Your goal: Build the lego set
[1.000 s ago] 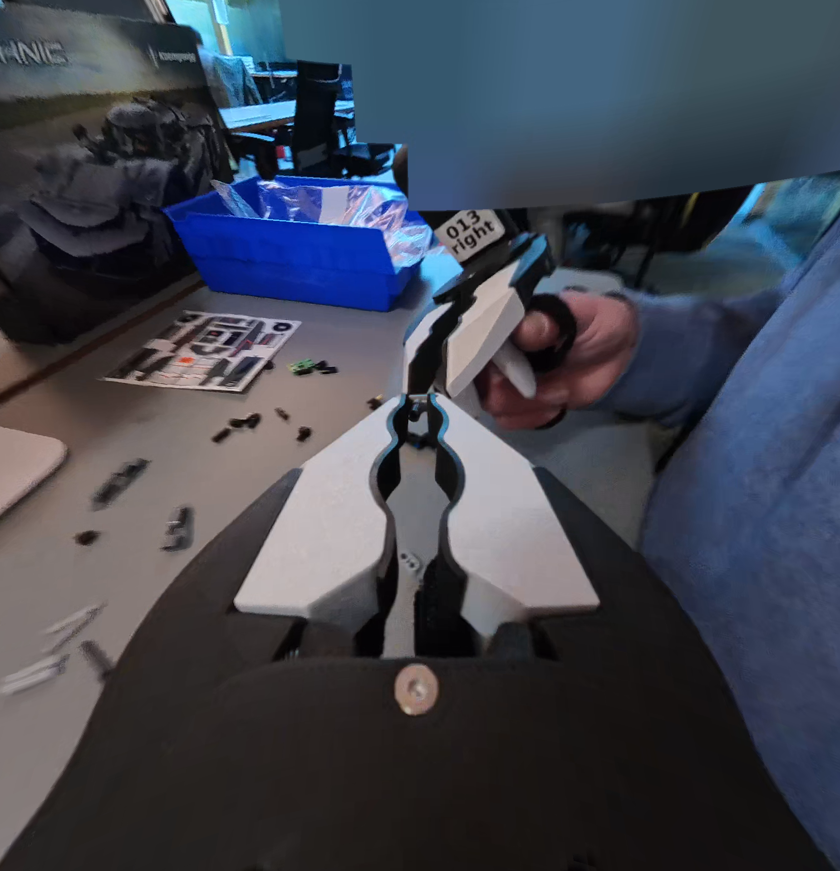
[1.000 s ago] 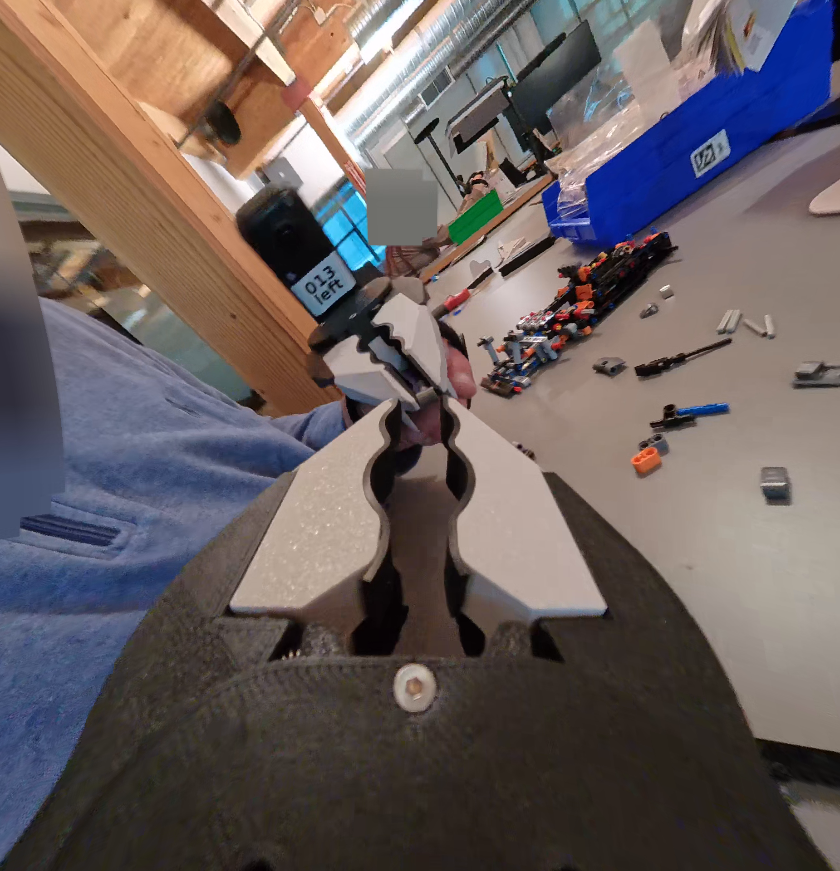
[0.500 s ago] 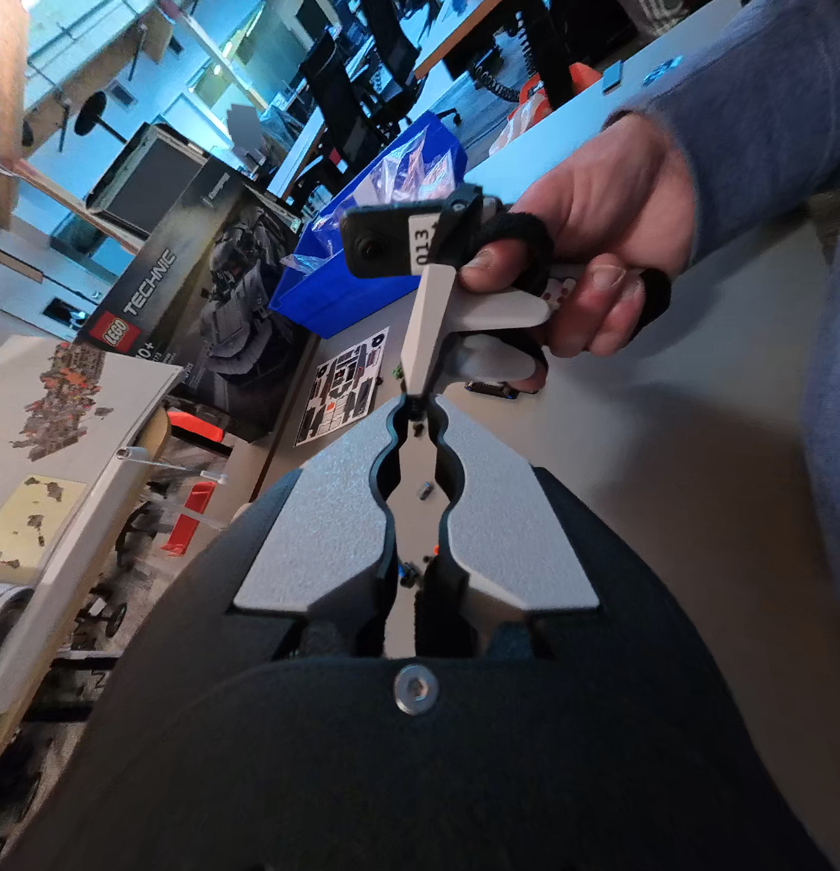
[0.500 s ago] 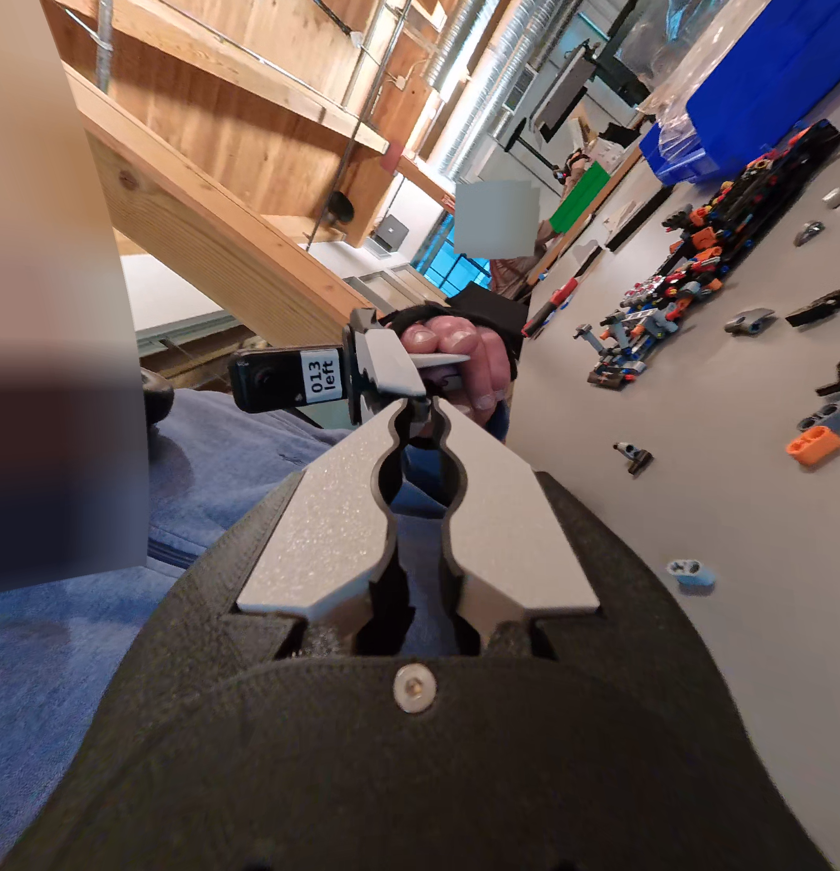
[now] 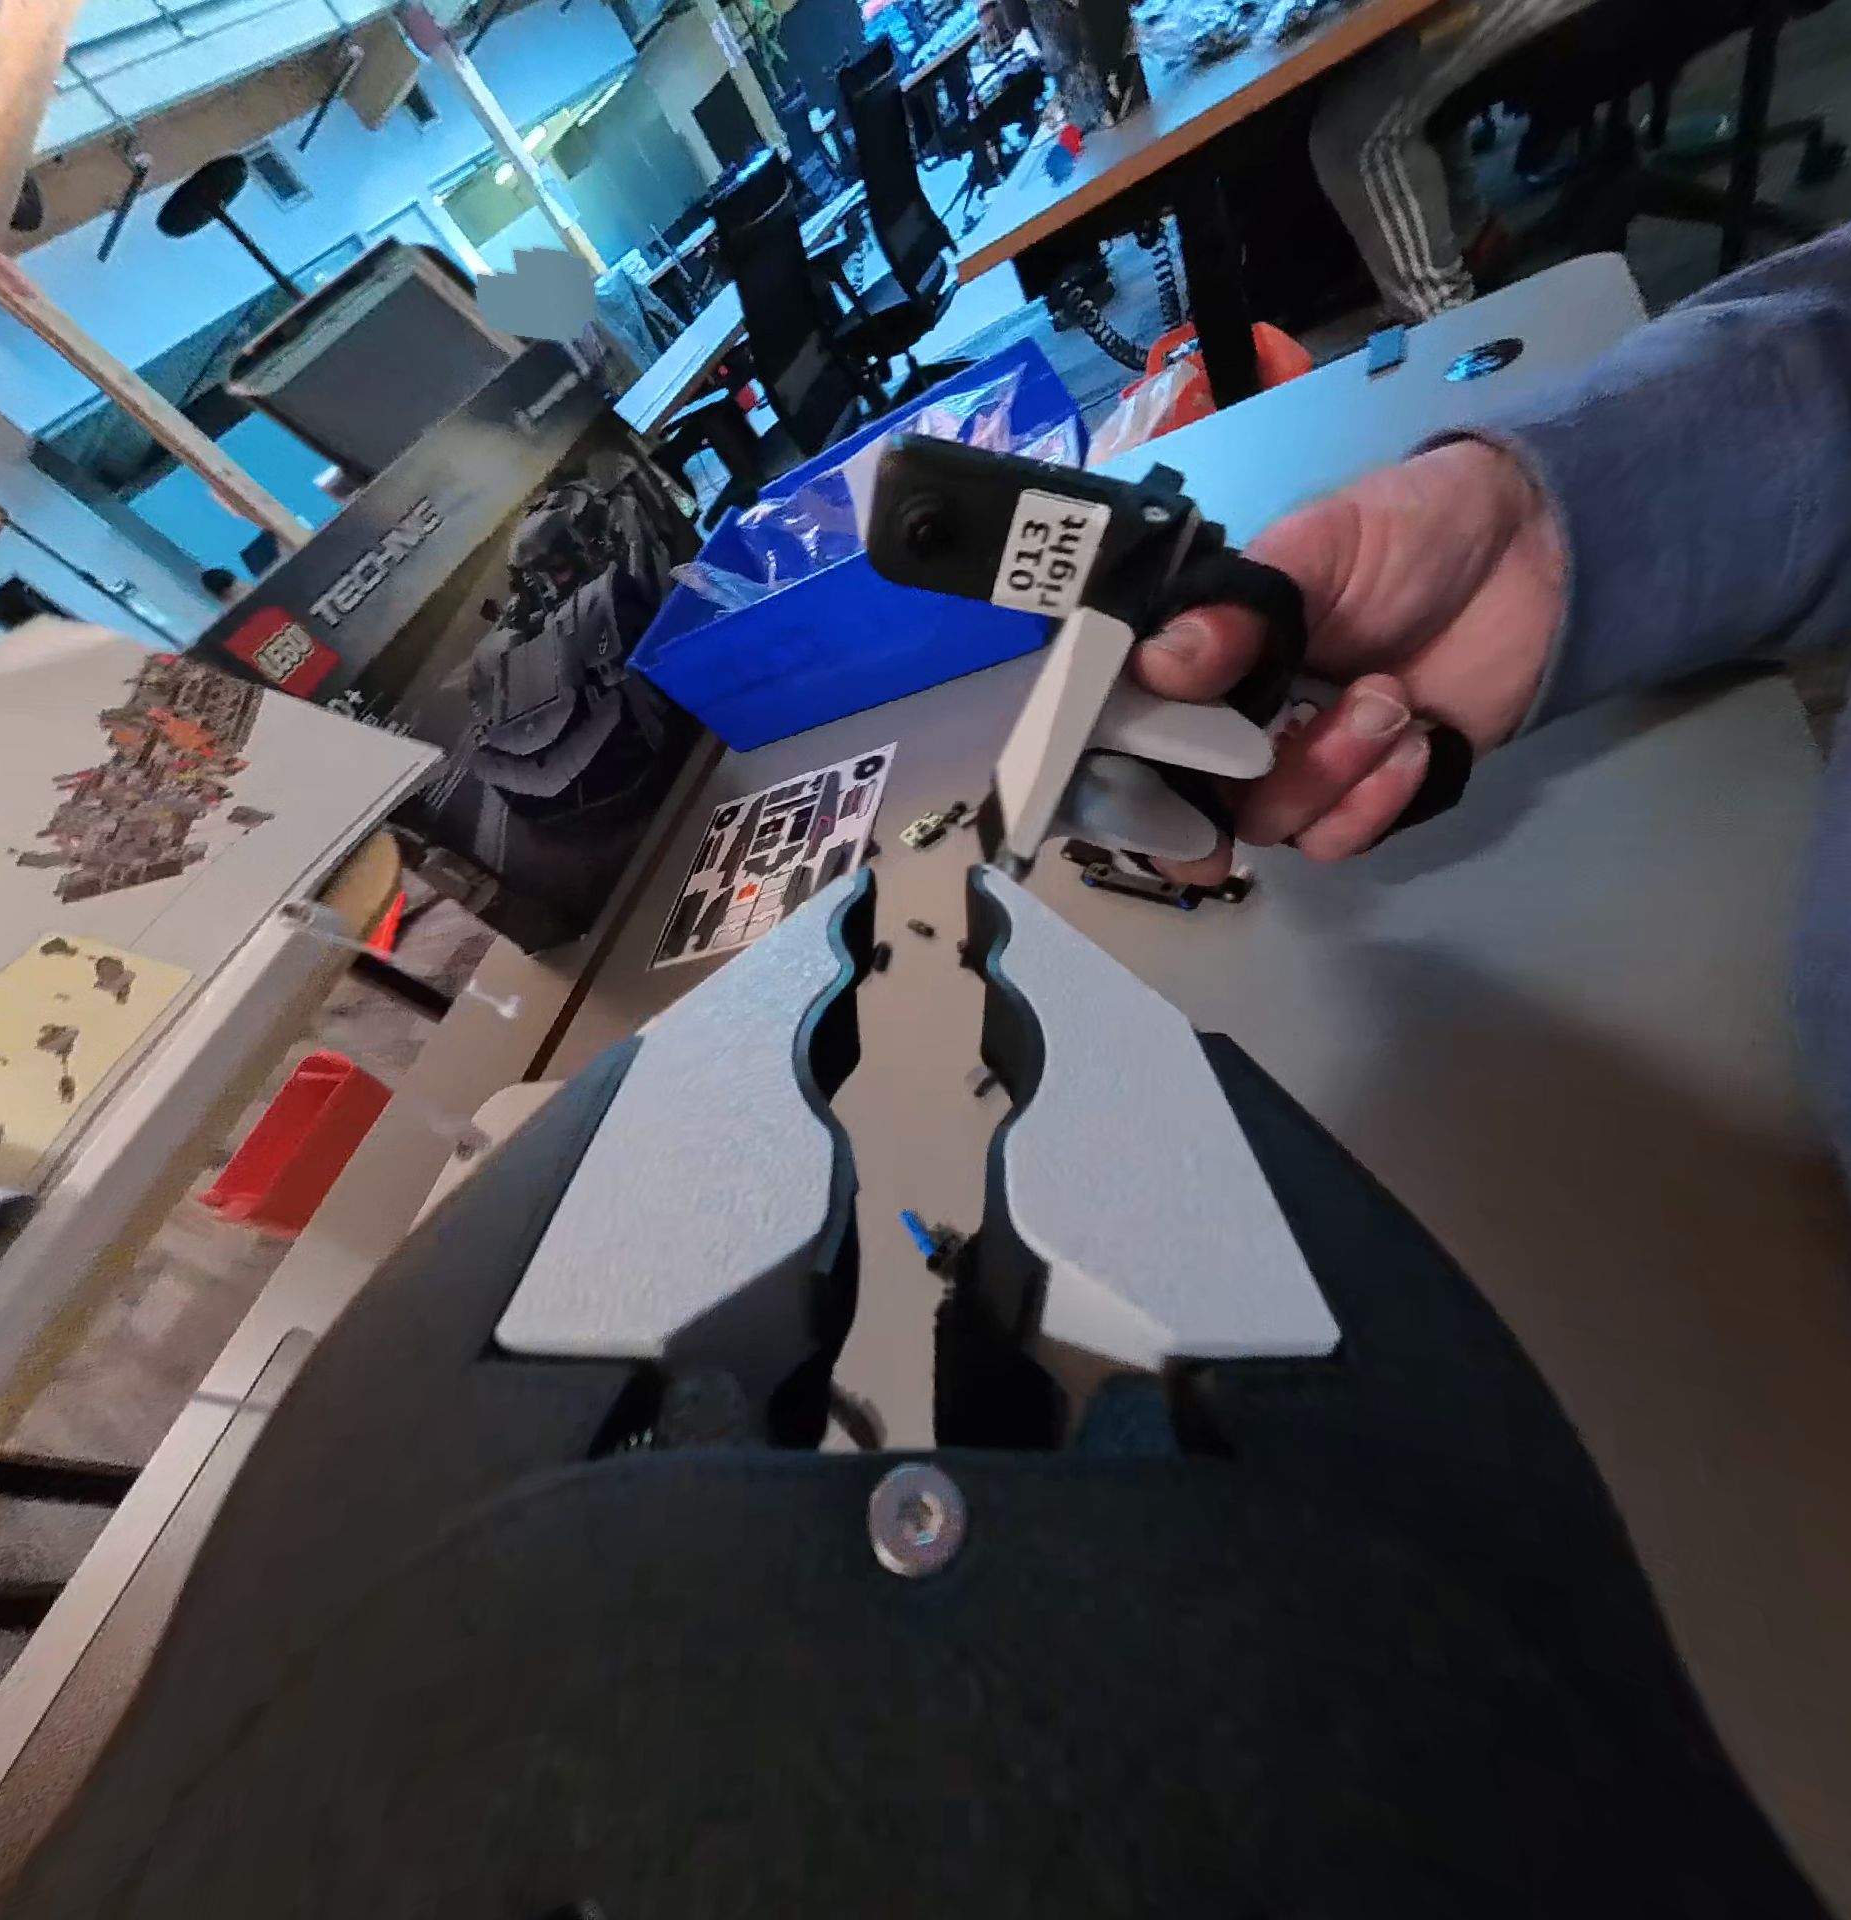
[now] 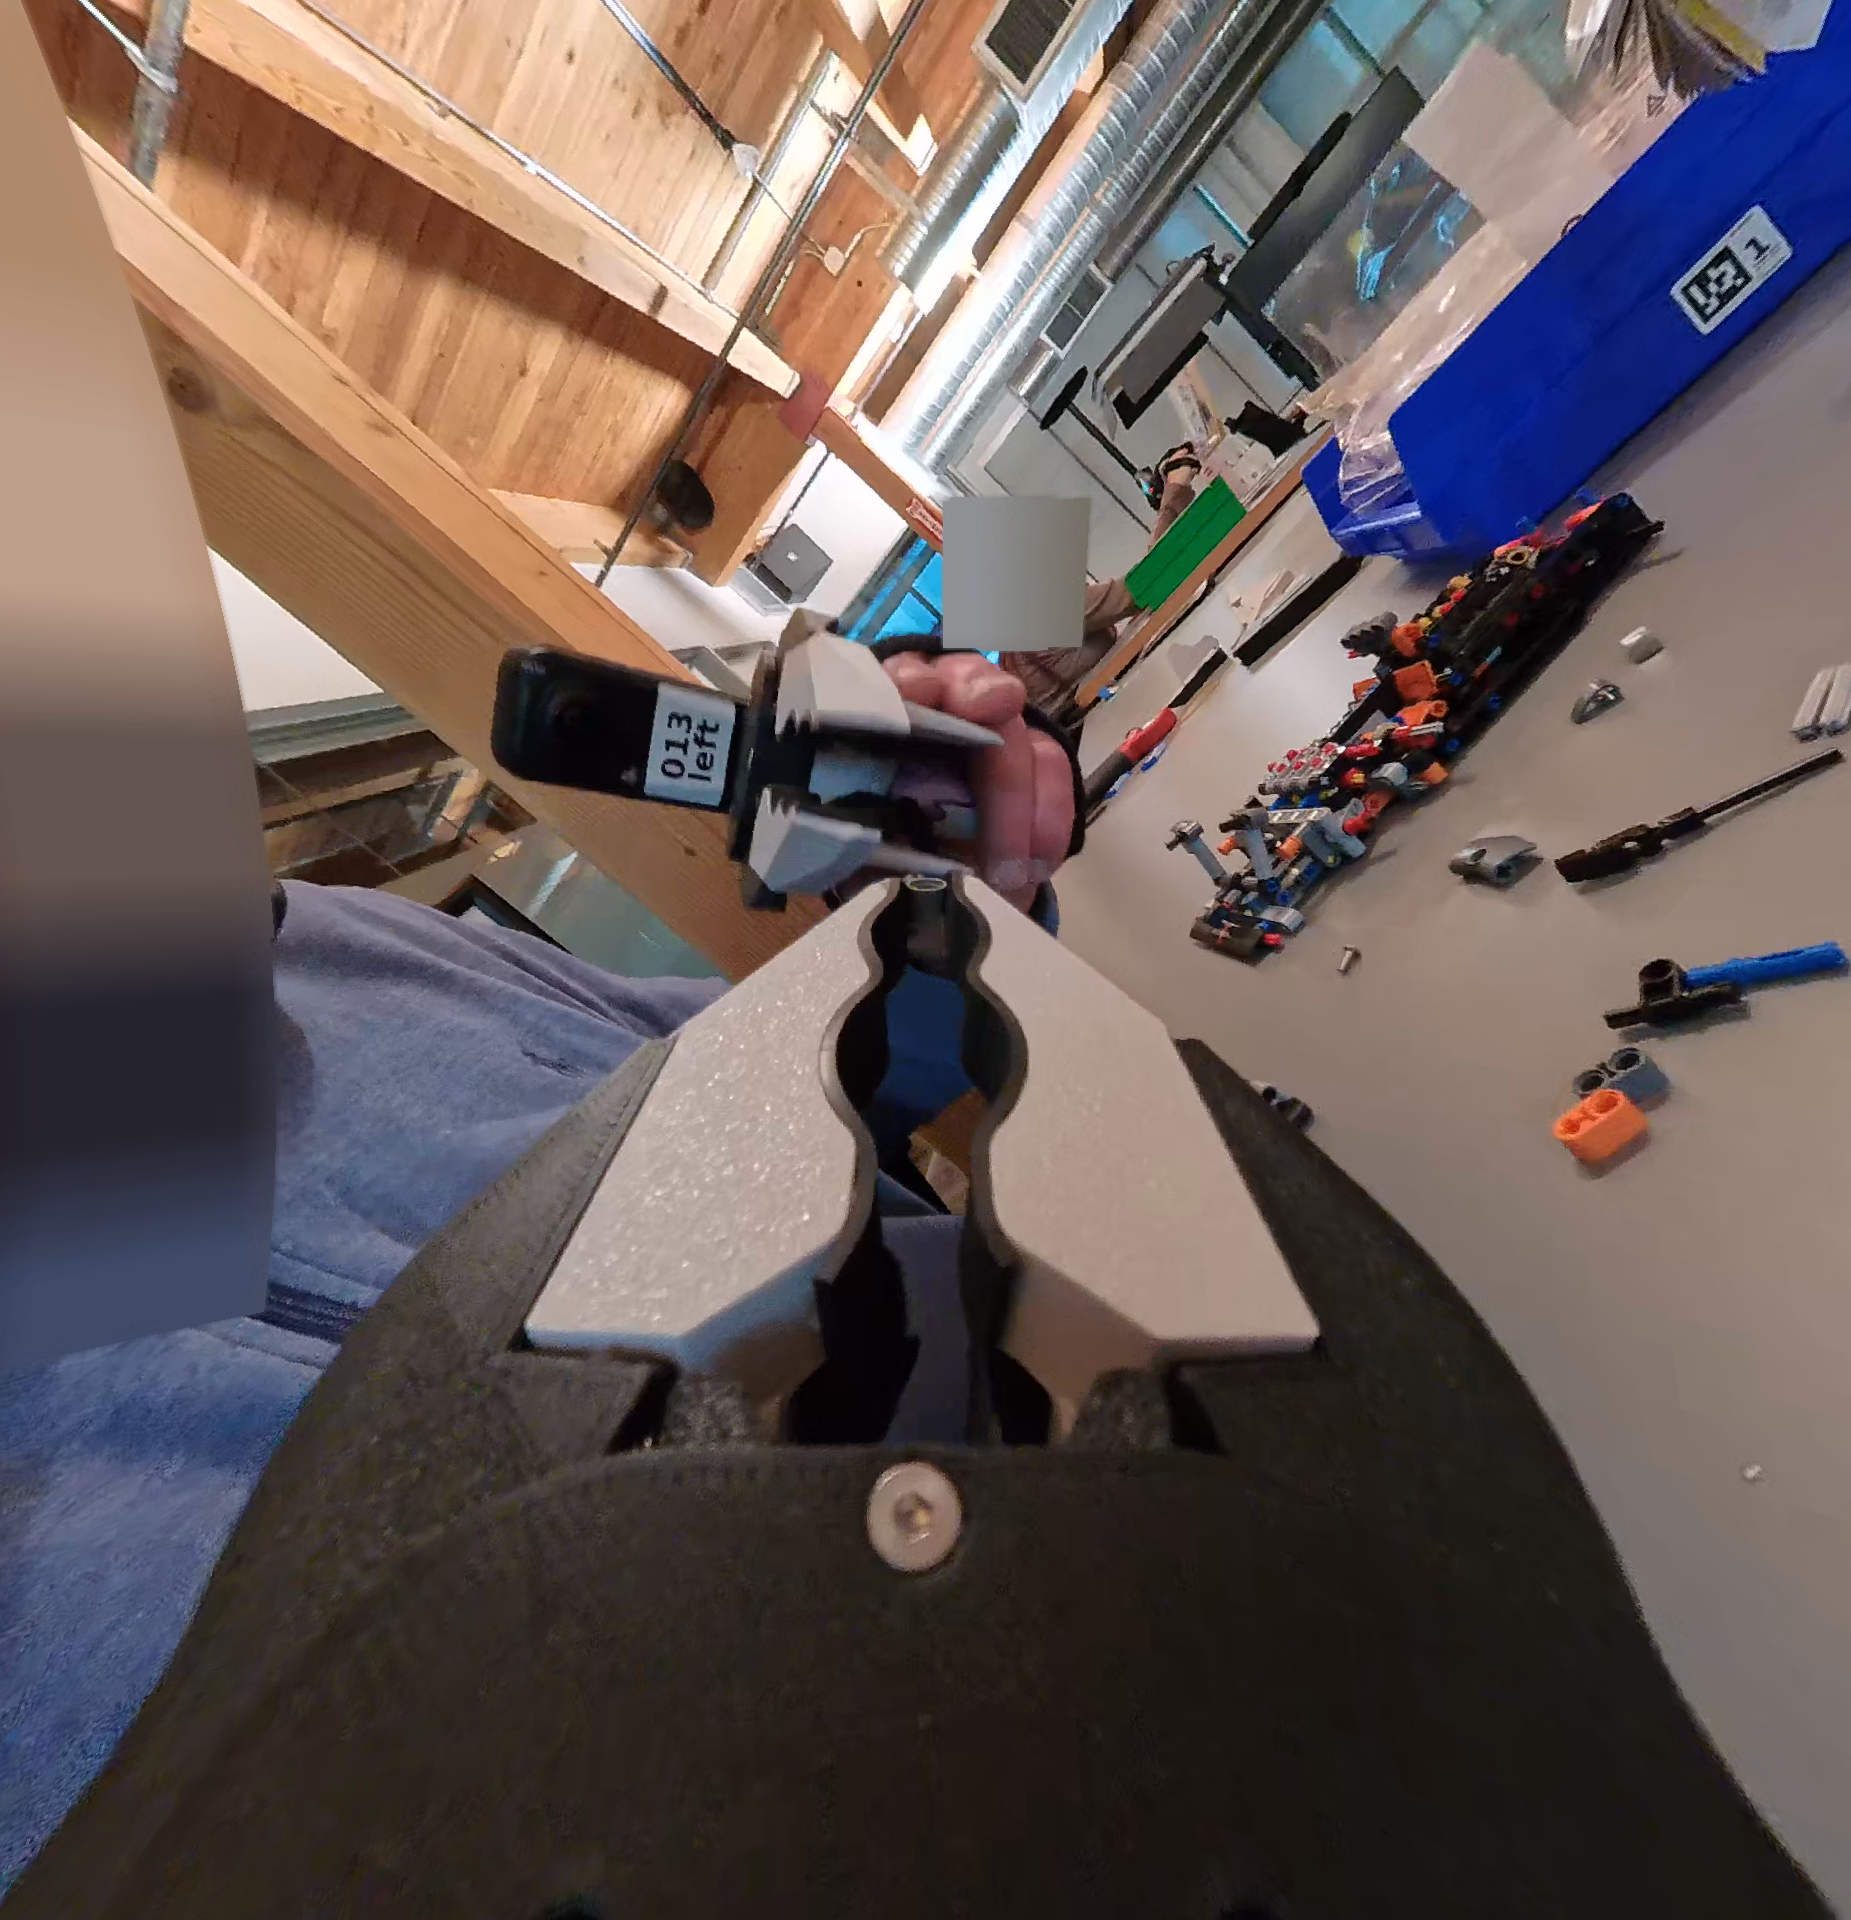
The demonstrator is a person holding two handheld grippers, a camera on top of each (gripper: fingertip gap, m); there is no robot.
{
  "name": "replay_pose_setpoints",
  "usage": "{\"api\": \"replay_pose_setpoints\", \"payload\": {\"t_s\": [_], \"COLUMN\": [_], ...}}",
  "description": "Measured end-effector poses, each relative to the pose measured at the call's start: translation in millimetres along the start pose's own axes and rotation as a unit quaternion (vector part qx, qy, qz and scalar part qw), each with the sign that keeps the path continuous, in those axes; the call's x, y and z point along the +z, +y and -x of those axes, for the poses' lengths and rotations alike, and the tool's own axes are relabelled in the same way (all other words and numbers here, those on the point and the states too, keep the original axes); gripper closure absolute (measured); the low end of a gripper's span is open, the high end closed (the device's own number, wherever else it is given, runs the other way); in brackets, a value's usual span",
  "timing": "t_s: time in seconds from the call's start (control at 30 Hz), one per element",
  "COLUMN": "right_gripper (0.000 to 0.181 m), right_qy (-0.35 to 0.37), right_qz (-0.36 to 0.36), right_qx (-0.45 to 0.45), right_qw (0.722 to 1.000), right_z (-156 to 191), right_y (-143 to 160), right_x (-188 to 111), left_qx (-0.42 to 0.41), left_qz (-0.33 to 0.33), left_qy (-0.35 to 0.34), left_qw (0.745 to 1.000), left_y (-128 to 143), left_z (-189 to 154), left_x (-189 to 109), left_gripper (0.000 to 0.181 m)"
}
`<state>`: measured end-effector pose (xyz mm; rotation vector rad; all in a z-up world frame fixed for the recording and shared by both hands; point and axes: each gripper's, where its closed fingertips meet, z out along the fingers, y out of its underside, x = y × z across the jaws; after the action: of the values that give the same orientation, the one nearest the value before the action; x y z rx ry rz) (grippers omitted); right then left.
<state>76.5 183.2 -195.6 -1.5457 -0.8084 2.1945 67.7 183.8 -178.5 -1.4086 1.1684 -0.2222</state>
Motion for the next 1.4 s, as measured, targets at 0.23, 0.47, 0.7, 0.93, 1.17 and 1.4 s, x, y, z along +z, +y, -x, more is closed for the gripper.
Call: {"api": "replay_pose_setpoints", "payload": {"t_s": [0.23,0.47,0.7,0.93,1.17,1.4], "right_gripper": [0.177,0.177,0.177,0.177,0.177,0.177], "right_qy": [0.067,0.149,0.183,0.186,0.197,0.22], "right_qz": [0.029,0.107,0.145,0.149,0.159,0.176], "right_qx": [-0.069,-0.144,-0.18,-0.186,-0.196,-0.226], "right_qw": [0.995,0.972,0.955,0.953,0.947,0.932], "right_z": [-10,-25,-27,-29,-35,-41], "right_y": [0,24,39,44,45,44], "right_x": [-16,-25,-30,-32,-35,-41], "left_qx": [-0.09,-0.156,-0.189,-0.185,-0.19,-0.199], "left_qz": [0.048,0.14,0.203,0.214,0.217,0.225], "left_qy": [-0.023,0.004,0.017,0.033,0.013,0.011], "left_qw": [0.995,0.978,0.961,0.959,0.958,0.954], "left_y": [27,69,103,106,114,117], "left_z": [19,-21,-63,-85,-82,-78], "left_x": [-31,-42,-41,-37,-25,-7], "left_gripper": [0.162,0.162,0.161,0.164,0.164,0.152]}}
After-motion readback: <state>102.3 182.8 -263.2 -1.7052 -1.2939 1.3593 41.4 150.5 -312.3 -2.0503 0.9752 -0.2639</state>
